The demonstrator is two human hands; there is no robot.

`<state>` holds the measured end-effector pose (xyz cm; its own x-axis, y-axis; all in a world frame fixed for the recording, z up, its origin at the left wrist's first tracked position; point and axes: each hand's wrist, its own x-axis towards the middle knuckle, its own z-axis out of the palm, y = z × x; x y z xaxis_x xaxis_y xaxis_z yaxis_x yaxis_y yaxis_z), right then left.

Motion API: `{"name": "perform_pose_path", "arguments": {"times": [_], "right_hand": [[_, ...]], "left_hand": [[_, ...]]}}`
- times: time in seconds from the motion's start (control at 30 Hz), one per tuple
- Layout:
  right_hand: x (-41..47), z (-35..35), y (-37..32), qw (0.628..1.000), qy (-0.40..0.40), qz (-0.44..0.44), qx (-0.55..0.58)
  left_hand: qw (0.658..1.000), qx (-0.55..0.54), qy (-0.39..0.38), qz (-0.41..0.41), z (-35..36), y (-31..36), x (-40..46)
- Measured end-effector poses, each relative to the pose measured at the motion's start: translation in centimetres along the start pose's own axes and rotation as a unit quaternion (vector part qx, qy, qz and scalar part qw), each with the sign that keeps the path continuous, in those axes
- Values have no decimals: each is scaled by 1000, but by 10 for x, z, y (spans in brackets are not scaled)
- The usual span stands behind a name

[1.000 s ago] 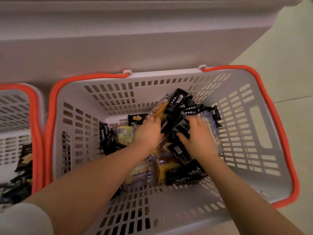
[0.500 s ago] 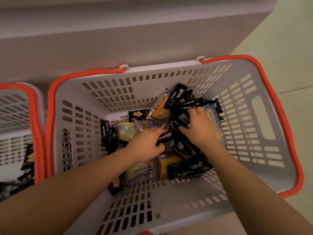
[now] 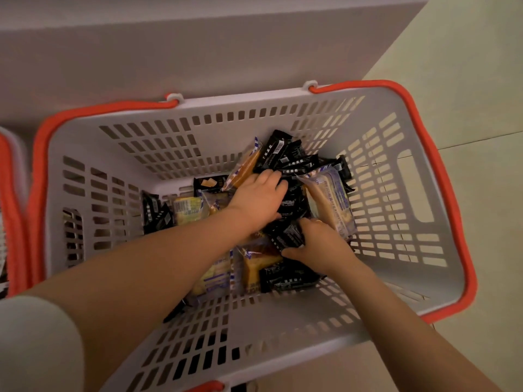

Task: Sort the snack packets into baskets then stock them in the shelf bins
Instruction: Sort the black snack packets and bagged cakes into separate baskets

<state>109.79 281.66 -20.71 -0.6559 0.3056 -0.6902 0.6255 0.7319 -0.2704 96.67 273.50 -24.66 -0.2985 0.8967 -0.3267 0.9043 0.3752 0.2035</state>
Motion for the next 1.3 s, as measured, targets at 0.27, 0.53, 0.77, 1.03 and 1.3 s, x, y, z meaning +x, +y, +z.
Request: {"name": "perform_pose_path", "arguments": {"times": [0.27, 0.53, 0.77, 1.03, 1.3], "right_hand": [[2, 11, -17, 998, -50, 23, -36], [2, 24, -37, 992, -8, 124, 0], [-8, 14, -27, 990, -30, 103, 89], [-47, -10, -89, 974, -5, -20, 224], [-90, -45, -243, 943, -64, -163, 282]], "left_hand": [[989, -52, -47, -129, -9, 3, 6], [974, -156, -68, -152, -1, -4, -14], [949, -274, 29, -155, -27, -28, -61], [884, -366, 211, -200, -87, -64, -174], [737, -438, 389, -338, -95, -107, -282]]}}
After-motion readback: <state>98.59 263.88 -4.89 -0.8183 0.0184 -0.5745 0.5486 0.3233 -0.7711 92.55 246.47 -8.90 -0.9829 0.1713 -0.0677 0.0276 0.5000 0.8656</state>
